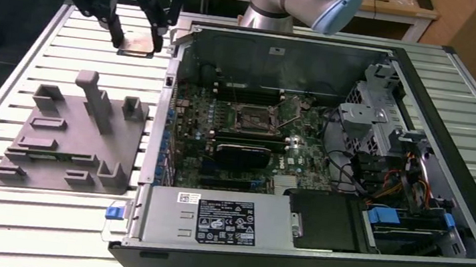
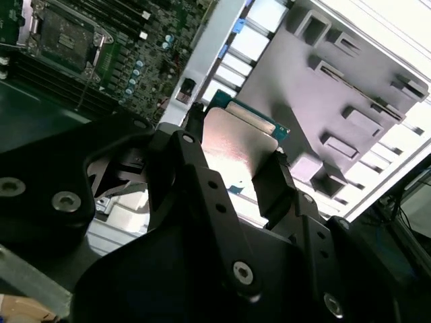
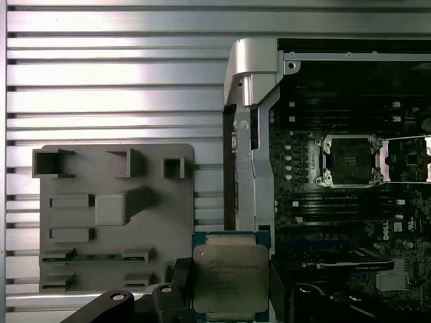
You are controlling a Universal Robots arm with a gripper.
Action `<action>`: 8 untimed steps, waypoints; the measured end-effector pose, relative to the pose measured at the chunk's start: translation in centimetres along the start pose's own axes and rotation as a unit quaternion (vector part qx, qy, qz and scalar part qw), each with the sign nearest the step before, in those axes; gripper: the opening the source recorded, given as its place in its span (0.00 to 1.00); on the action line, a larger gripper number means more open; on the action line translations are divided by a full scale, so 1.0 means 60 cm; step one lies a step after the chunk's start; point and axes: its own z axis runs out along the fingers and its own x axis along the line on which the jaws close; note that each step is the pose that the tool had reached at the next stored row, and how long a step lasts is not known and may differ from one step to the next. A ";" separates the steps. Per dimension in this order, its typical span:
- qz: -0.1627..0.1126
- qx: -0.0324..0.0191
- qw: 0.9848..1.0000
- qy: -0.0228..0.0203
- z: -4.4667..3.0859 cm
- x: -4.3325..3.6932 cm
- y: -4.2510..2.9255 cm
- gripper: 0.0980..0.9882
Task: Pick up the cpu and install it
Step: 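Pick up the cpu and move it towards the insertion slot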
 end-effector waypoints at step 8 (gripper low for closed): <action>0.000 0.000 1.000 0.000 0.001 -0.030 0.001 0.50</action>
